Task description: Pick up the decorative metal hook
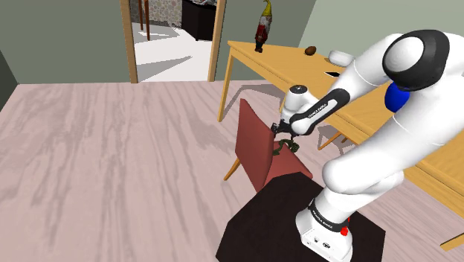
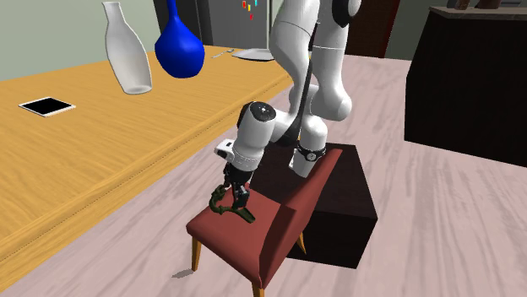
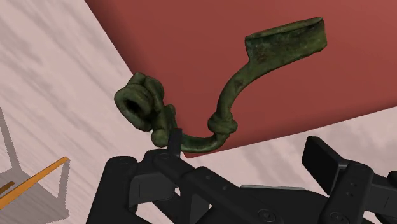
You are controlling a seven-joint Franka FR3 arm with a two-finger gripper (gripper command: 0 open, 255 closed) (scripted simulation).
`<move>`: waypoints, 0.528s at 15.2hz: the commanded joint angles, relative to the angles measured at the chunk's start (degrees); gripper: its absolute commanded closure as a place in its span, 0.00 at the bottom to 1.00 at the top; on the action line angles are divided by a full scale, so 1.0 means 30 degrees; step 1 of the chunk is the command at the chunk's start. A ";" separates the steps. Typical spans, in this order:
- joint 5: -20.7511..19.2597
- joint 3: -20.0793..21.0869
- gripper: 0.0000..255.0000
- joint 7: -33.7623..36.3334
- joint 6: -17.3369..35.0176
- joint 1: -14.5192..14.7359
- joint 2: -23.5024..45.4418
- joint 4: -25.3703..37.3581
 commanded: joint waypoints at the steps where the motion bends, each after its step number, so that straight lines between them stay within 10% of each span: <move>1: -0.1936 -0.0269 0.00 0.2151 0.0910 -0.0807 0.1685 0.0616; 8: -0.5661 -0.0752 0.00 0.5627 0.2160 -0.0867 0.4059 0.1378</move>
